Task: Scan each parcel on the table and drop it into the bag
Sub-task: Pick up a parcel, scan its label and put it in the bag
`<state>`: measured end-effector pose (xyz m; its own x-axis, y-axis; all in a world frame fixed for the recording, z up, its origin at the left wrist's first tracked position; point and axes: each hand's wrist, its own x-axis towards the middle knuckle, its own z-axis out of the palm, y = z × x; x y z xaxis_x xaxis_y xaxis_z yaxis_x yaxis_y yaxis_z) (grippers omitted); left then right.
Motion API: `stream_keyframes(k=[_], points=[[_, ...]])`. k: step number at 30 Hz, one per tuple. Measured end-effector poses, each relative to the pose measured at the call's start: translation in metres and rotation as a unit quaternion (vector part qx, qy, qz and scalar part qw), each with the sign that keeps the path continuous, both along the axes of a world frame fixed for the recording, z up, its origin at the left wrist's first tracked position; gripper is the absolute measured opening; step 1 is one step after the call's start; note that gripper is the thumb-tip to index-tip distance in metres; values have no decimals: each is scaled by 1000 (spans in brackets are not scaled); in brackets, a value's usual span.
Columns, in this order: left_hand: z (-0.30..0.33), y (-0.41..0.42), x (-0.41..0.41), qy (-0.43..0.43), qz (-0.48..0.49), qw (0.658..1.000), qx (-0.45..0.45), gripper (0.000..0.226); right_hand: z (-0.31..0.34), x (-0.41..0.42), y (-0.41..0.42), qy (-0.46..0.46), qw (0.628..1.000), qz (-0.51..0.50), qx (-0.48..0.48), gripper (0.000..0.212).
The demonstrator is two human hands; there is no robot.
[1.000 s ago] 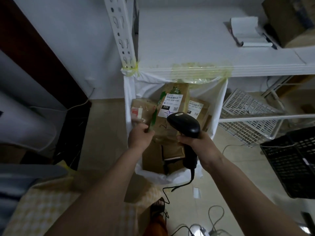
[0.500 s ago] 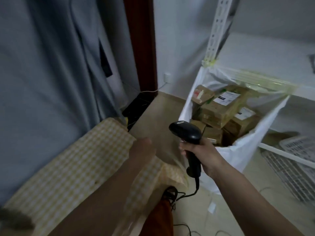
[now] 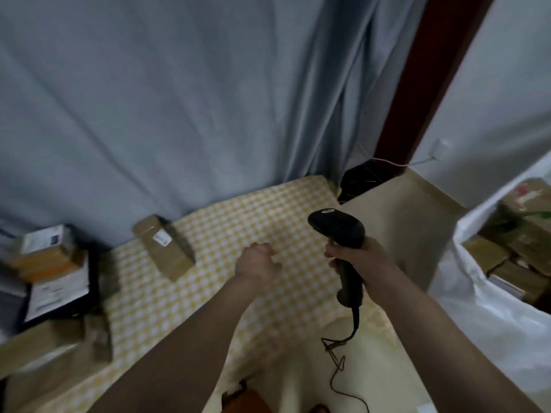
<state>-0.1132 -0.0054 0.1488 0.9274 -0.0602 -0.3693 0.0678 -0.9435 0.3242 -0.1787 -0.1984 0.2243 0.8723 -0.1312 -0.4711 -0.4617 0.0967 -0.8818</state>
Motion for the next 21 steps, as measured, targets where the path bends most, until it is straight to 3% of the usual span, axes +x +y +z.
stream_keyframes(k=[10, 21], points=[[-1, 200, -8, 30, 157, 987, -9, 42, -9, 63, 174, 11, 990, 140, -27, 18], [-49, 370, 20, 100, 180, 979, -10, 41, -55, 118, 341, 65, 980, 177, -64, 22]])
